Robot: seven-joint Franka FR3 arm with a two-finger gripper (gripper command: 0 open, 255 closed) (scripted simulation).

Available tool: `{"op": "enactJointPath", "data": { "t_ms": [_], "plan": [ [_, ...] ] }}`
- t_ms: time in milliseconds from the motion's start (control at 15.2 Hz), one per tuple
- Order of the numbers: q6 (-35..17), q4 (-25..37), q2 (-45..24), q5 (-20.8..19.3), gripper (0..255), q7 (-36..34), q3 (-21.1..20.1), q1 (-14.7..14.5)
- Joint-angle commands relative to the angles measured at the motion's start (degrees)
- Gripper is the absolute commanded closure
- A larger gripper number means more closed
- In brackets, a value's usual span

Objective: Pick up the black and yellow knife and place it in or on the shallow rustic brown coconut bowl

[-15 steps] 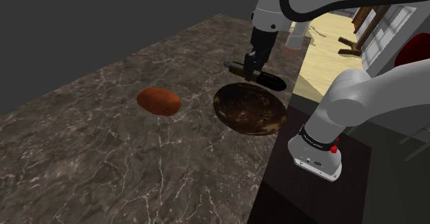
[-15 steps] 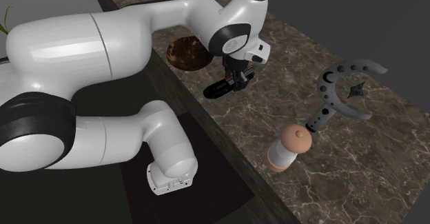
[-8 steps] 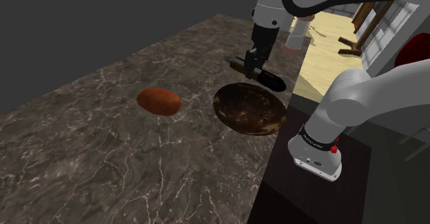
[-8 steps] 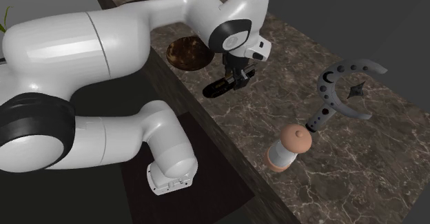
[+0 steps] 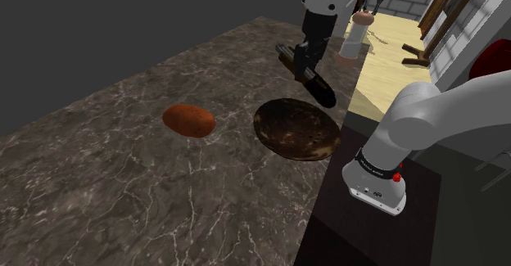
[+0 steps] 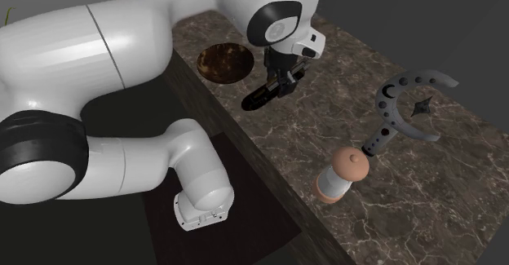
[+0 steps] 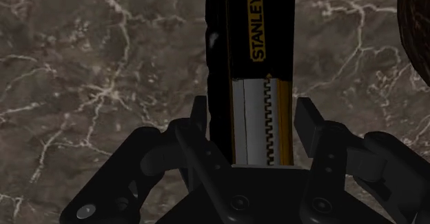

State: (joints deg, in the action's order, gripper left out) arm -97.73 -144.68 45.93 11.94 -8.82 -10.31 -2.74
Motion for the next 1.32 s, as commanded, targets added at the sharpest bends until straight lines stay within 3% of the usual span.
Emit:
{"op": "enactJointPath", "data": {
  "t_ms": [0,792,1254],
  "plan": [
    [1.66,1.66,0.0,-0.25,255,-0.09,0.27,0.1],
    [9.55,11.18,-1.6,-1.17,255,-0.88,1.18,0.46],
    [10.25,11.1,0.96,5.32,255,-10.38,-7.19,-2.97]
  ]
}}
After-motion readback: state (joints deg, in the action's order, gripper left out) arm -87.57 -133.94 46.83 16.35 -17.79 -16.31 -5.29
